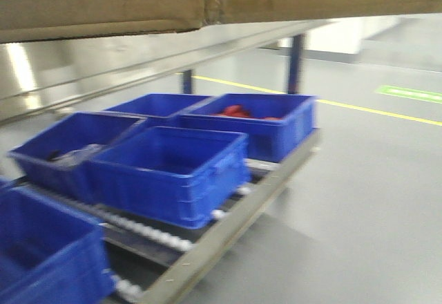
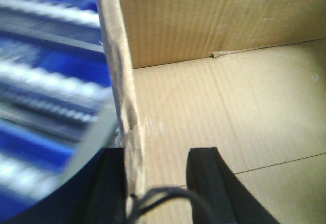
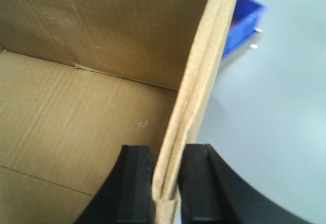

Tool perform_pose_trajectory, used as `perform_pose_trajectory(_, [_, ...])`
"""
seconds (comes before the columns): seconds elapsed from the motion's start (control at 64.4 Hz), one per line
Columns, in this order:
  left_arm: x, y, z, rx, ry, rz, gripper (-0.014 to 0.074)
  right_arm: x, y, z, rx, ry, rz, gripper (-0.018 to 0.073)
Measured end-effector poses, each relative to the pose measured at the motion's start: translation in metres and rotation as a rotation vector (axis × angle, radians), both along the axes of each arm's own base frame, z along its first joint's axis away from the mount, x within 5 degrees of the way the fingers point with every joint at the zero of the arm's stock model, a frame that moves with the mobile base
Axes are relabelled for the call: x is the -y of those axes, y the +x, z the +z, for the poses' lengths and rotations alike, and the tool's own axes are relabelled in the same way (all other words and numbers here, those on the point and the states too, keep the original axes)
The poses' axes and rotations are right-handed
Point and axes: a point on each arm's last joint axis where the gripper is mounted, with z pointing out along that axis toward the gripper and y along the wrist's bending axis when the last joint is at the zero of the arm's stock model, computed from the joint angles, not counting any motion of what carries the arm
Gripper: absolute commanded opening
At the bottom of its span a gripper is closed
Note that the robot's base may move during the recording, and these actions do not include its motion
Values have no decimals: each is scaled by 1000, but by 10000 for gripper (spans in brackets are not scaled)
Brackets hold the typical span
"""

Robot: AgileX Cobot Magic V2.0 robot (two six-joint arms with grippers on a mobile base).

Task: Grab carton from right shelf to conveyor
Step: 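Hold the carton with both grippers while driving across the floor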

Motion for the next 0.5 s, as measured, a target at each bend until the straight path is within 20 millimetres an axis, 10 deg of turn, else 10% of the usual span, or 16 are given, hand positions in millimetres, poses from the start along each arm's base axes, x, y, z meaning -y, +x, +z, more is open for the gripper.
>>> perform_pose_trajectory(0.497, [0, 0, 0, 0, 0, 0, -17, 0, 0, 0, 0, 0, 0, -64])
